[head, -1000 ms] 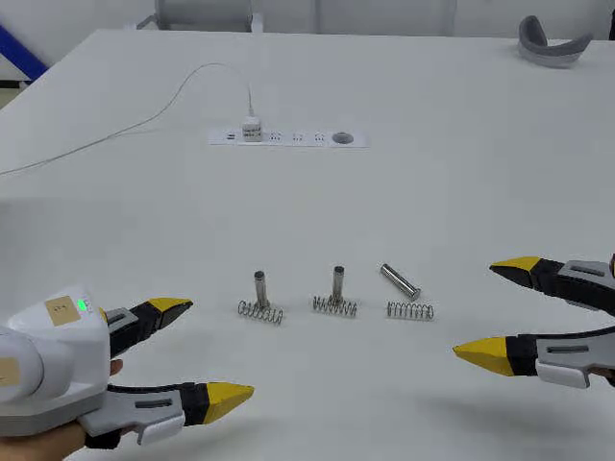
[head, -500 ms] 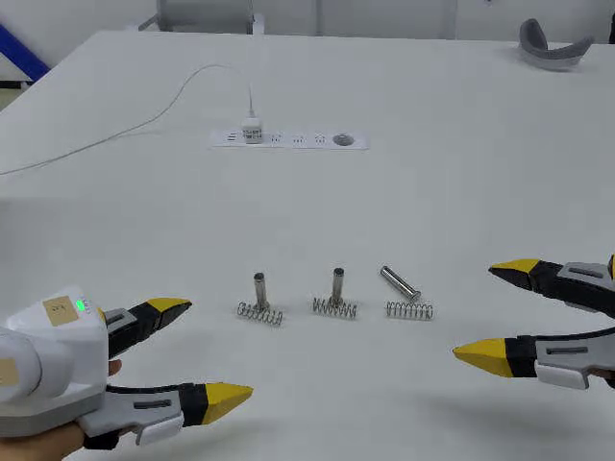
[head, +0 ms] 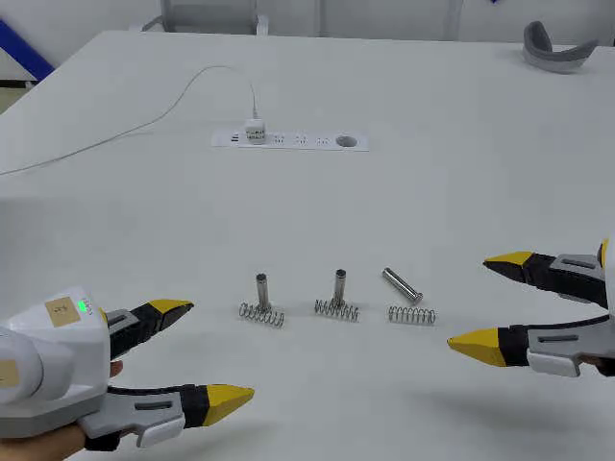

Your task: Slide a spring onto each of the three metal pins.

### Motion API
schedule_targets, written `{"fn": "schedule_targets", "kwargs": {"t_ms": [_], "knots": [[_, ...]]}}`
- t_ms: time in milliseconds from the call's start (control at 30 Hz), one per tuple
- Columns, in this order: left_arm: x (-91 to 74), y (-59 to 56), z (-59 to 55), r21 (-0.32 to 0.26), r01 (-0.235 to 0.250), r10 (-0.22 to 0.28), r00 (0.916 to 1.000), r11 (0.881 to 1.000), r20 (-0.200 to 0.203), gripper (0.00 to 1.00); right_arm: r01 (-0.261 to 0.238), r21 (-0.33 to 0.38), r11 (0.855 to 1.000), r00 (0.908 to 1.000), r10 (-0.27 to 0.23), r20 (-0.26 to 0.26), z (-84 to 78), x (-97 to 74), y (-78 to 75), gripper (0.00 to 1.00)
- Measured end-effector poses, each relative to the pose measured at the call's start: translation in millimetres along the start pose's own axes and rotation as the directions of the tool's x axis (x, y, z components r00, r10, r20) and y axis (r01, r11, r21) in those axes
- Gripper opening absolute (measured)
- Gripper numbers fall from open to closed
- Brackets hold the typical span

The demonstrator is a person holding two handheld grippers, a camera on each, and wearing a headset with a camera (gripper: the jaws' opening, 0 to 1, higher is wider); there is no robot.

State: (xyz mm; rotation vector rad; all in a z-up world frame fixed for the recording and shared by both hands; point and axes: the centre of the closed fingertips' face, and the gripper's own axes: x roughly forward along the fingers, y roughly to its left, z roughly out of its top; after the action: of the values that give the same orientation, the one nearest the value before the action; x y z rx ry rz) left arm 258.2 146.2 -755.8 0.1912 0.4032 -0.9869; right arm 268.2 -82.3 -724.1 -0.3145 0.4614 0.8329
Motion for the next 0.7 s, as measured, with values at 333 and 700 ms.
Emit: {"fn": "schedule_targets", "kwargs": {"t_ms": [333, 700], "knots": [[0.1, -0.5, -1.4, -0.002, -0.003, 0.003, 1.0, 1.0, -0.001, 0.76, -0.009, -0.01, 1.0, 0.9999, 0.009, -0.008, 6.1, 8.2, -5.4, 0.67], [-1.0, -1.5, -1.9, -0.006, -0.009, 0.009, 1.0, 1.0, 0.0, 0.75, -0.017, -0.026, 1.0, 0.9997, 0.016, -0.018, 10.2, 16.3, -10.3, 0.66]]}}
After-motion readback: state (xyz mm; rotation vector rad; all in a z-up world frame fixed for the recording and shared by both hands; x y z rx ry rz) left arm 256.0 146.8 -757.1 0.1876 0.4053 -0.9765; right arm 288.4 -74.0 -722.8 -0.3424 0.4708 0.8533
